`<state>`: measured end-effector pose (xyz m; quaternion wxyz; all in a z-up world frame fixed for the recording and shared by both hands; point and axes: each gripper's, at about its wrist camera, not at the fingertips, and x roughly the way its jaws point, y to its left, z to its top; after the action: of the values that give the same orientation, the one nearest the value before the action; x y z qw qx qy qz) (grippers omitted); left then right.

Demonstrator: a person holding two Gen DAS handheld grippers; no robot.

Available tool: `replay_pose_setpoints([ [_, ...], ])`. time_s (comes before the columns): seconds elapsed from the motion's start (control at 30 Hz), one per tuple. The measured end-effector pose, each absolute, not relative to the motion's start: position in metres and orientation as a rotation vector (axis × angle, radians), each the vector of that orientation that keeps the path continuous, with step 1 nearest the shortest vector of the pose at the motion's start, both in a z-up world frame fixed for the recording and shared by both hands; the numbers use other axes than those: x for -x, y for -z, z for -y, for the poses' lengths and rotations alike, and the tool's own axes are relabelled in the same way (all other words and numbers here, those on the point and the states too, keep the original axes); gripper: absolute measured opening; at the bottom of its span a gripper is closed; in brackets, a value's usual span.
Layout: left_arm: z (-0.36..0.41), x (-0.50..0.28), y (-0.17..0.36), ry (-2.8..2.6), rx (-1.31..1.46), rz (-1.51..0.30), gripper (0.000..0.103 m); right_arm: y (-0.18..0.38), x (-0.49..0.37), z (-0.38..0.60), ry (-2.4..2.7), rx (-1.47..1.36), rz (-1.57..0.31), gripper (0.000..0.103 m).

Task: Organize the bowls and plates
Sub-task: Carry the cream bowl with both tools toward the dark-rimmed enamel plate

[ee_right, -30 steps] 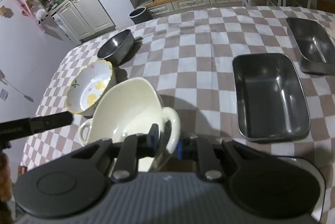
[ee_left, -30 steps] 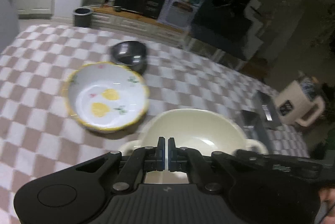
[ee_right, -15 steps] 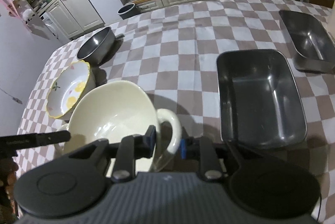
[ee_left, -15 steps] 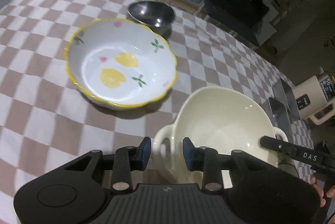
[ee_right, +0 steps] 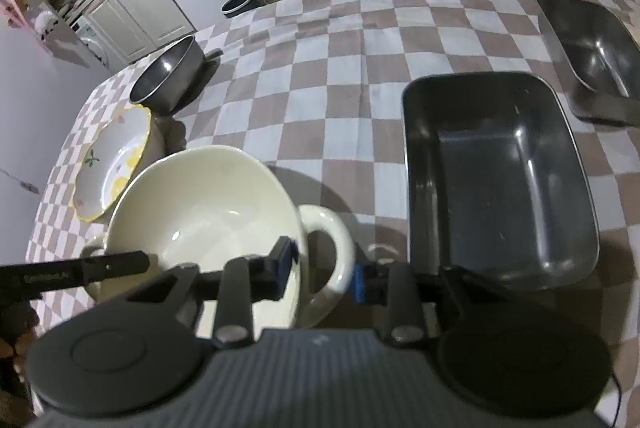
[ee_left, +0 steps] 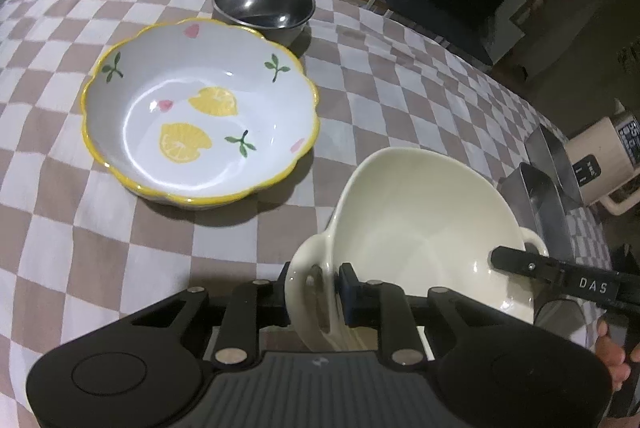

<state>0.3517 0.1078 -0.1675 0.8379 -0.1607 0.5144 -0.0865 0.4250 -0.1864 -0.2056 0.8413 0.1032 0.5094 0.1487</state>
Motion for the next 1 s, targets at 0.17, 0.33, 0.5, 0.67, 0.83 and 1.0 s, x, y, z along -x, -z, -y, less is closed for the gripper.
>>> replay_pose_setpoints([
  [0.17,-0.101,-0.35,0.163,0.189,0.261,-1.07,0.026,0.204,-0.424,0.183,-0.321,-0.196,-1.071,0.035],
  [0.33,-0.099,-0.347,0.157,0.189,0.251,-1.047,0.025,0.199,-0.419,0.184,-0.332,-0.176,-1.059,0.035],
  [0.5,-0.1,-0.346,0.157,0.186,0.265,-1.052,0.025,0.198,-0.416,0.185,-0.332,-0.173,-1.053,0.035],
  [0.67,-0.107,-0.347,0.164,0.182,0.324,-1.083,0.024,0.207,-0.421,0.188,-0.326,-0.214,-1.106,0.036],
  [0.83,-0.107,-0.349,0.164,0.189,0.327,-1.087,0.024,0.209,-0.428,0.189,-0.336,-0.216,-1.087,0.042],
  [1.0,-0.108,-0.352,0.166,0.191,0.342,-1.094,0.024,0.209,-0.435,0.189,-0.353,-0.232,-1.07,0.043],
])
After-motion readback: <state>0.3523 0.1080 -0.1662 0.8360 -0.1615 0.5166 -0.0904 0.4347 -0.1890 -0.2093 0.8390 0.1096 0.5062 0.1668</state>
